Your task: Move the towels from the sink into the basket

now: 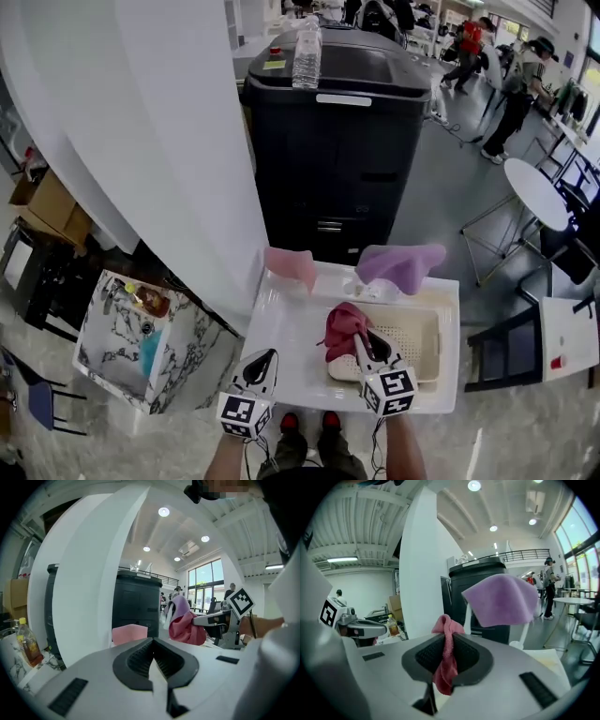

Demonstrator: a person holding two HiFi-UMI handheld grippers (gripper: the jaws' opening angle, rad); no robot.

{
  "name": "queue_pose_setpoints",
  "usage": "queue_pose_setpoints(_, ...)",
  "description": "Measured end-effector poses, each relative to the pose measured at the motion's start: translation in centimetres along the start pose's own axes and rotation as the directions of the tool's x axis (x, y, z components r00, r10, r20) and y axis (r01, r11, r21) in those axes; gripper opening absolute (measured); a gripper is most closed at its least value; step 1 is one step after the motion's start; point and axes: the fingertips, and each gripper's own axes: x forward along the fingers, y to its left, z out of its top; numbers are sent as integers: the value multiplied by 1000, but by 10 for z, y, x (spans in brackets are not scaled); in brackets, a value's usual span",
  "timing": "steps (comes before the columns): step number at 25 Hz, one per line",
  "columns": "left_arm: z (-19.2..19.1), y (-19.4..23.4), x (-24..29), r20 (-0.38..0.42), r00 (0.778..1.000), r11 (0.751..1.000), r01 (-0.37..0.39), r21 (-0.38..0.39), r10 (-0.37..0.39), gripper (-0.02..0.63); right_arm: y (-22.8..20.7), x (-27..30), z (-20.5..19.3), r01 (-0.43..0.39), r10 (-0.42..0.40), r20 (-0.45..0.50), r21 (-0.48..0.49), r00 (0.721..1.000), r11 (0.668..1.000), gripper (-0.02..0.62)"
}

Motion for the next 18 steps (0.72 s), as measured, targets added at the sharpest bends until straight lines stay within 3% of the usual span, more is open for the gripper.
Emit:
queue_pose_setpoints(11,-1,-69,63,-40,986,986,163,31,-162,3,-97,-59,-42,218,-216,-52,36,975,975,61)
queue_pose_setpoints(18,-22,-100,90,-95,973,976,215,25,-211,3,-136,-70,-86,283,-274,-118,68,954,957,61)
